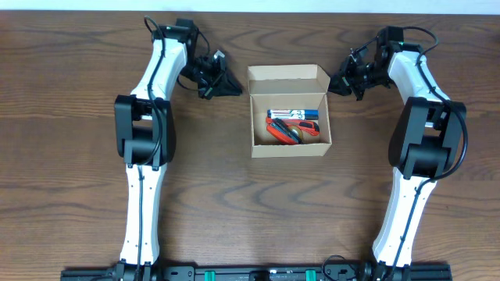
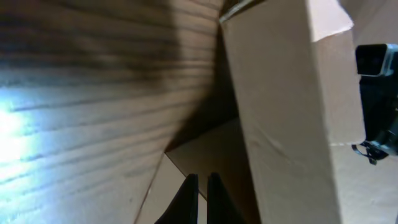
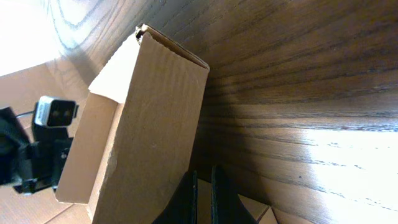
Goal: Pack container
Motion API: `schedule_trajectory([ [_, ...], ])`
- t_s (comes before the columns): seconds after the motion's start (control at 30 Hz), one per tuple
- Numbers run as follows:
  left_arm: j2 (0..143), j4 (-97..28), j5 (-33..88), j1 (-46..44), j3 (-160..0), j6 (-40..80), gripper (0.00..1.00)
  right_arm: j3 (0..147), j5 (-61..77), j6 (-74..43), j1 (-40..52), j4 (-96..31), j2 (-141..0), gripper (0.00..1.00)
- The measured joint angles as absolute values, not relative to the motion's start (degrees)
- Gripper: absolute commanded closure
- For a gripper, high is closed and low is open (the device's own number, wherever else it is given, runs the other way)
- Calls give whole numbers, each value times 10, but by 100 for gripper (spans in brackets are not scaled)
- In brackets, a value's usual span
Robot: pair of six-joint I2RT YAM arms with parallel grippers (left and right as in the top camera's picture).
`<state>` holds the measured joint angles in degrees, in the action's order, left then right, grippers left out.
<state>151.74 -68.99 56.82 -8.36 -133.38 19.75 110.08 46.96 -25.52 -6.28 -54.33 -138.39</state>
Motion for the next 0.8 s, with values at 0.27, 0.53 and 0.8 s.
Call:
schedule_trajectory([
  [0.27, 1517, -683, 576, -84, -1334, 204, 94, 1101, 470, -255, -63, -541, -1384, 99],
  [0.53, 1517, -659, 599, -84, -1334, 215, 94, 1101, 470, -255, -63, -541, -1384, 99],
  [0.8, 1517, -658, 603, -84, -1334, 224, 94, 1098, 483, -257, -63, -520, -1384, 98],
])
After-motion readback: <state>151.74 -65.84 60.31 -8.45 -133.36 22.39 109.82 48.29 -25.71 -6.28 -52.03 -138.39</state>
